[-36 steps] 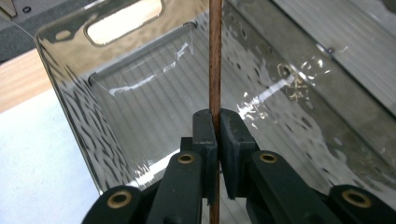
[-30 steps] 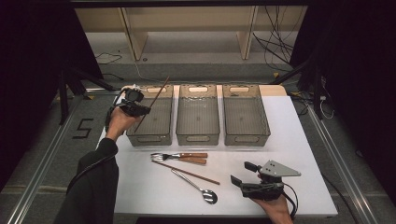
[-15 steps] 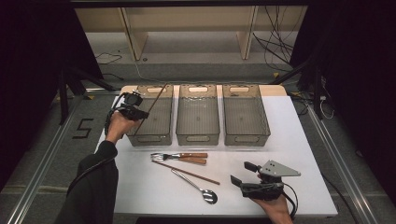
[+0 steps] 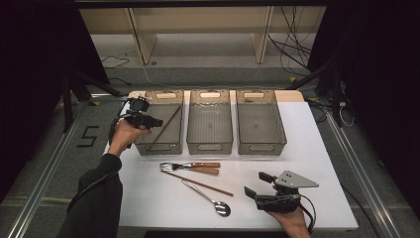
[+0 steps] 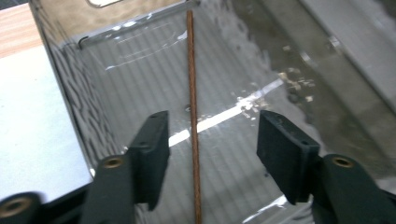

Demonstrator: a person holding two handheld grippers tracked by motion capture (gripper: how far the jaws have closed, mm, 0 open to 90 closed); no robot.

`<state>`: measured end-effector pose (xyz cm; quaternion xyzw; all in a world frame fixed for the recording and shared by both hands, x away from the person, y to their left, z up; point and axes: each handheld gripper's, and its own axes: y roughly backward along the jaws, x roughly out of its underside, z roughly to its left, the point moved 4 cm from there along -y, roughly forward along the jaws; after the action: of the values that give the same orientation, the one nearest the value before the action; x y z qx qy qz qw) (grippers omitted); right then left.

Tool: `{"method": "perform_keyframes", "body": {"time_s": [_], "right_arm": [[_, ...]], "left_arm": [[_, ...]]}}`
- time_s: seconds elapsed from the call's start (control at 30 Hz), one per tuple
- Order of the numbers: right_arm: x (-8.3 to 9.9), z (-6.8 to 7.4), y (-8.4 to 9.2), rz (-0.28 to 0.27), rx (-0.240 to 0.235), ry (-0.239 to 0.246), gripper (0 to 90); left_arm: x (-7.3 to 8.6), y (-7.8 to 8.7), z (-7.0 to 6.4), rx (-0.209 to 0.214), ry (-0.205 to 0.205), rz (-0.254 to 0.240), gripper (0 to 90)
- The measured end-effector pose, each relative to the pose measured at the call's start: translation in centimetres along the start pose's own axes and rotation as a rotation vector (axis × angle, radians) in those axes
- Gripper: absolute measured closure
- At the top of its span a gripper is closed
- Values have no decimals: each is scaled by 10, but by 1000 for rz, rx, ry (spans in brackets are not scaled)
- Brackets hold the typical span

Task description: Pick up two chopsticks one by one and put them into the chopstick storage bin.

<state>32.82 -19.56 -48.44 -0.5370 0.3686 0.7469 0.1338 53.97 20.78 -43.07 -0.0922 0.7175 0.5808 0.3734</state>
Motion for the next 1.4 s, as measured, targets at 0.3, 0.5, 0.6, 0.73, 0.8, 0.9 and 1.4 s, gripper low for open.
{"method": "perform_keyframes", "body": {"time_s": [0.3,0.5,0.6,0.73,0.8,0.9,1.4], "right_arm": [[0,3,-3,16,-11,10,249],[-5,6,-4,28,-30,25,249],[-7,8,-5,46,-41,40,249],[-11,11,-10,81,-60,62,250],[-13,13,-14,103,-69,69,251],[-16,15,-20,126,-78,83,253],[-26,36,-70,313,-137,213,378]], "left_arm": [[13,24,-28,43,-25,-78,280],[33,38,-51,91,-38,-139,234],[45,42,-59,112,-34,-163,222],[61,44,-66,131,-29,-183,216],[70,45,-68,145,-18,-204,212],[79,46,-72,154,-24,-215,210],[118,53,-99,211,-19,-282,190]]}}
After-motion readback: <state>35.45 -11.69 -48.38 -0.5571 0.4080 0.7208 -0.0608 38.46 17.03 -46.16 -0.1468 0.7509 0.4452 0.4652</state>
